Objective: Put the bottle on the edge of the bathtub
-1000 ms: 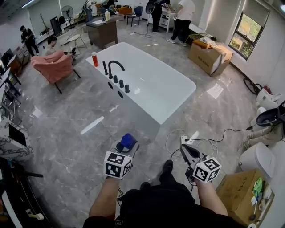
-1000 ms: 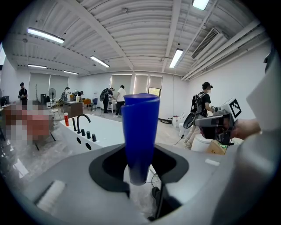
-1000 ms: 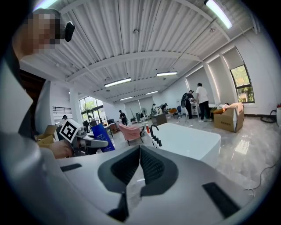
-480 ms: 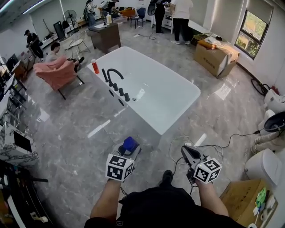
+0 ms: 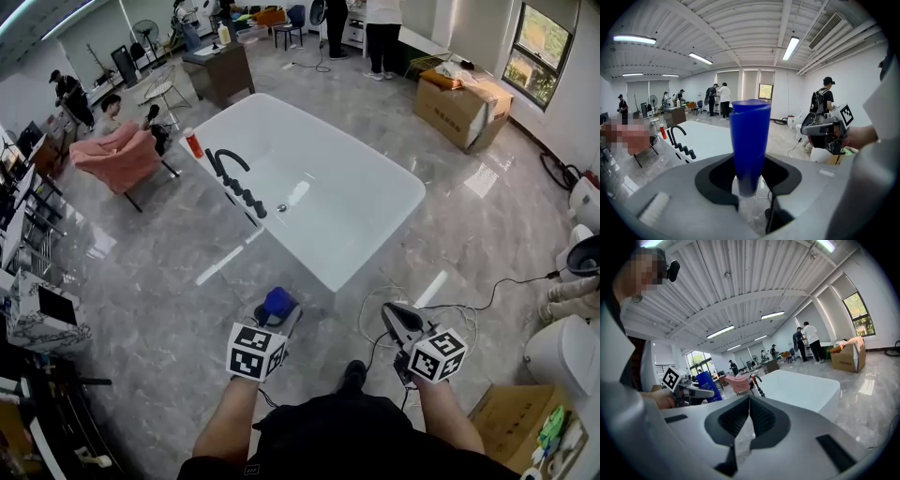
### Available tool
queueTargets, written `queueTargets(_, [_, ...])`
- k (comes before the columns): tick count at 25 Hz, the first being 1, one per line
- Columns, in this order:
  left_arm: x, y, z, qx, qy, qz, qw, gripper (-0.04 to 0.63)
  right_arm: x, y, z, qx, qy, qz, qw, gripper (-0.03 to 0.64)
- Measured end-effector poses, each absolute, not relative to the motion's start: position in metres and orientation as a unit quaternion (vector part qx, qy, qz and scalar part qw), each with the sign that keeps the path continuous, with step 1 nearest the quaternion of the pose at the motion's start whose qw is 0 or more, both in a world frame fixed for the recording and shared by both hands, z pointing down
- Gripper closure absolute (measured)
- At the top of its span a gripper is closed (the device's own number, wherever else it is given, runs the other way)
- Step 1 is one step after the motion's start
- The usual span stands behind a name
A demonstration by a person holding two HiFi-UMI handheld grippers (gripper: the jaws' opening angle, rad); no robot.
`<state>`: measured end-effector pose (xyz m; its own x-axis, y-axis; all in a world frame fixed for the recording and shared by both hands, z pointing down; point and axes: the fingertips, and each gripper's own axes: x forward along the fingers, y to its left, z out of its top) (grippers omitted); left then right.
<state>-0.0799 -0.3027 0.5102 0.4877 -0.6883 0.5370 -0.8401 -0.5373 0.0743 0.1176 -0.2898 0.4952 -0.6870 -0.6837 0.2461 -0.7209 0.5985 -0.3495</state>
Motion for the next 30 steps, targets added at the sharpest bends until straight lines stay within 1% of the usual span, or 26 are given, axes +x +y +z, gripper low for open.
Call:
queueTargets(8, [-0.040,-0.325,0.503,0.839,-0.465,0.234,0.159,0.434,0.155,-0.313,0.495,0.375,-0.901,0.214,0.030,0.604])
queueTargets(15, [-0.016,-0.332,0.499,0.836,-0.476,0.220,0.160,0.434,0.177,-0.322,0.494,0.361,-0.909,0.206,0.035,0.604])
queueTargets(22, [-0.009,-0.349,0.505,0.834,-0.480,0.216,0.165,0.434,0.175,-0.335,0.506,0.350,-0.910,0.217,0.045,0.604])
queueTargets(30, [-0.010,-0.380,0.530,0.839,-0.462,0.228,0.177,0.433,0.148,-0.368,0.517,0.341,-0.911,0.224,0.063,0.604])
